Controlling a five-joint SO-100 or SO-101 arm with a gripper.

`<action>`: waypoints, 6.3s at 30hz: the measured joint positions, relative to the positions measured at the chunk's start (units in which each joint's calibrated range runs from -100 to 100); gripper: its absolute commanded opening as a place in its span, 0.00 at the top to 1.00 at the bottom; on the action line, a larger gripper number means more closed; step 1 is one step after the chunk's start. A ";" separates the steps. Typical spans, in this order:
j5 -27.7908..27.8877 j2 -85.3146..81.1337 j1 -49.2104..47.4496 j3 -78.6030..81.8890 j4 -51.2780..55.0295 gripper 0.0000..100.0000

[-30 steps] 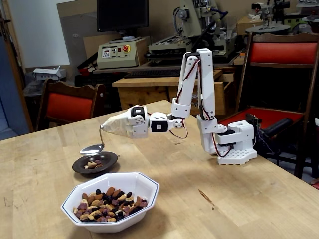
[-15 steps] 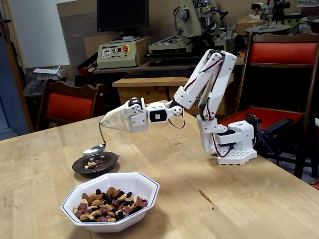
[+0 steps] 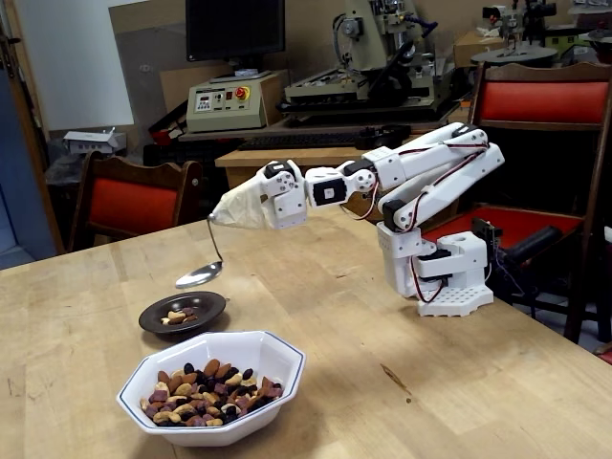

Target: Use spoon to take food

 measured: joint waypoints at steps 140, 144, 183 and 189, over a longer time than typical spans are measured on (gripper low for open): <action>-0.05 -27.98 0.00 15.36 4.72 0.96; -0.05 -27.98 0.00 15.36 4.72 0.96; -0.05 -27.98 0.00 15.36 4.72 0.96; -0.05 -27.98 0.00 15.36 4.72 0.96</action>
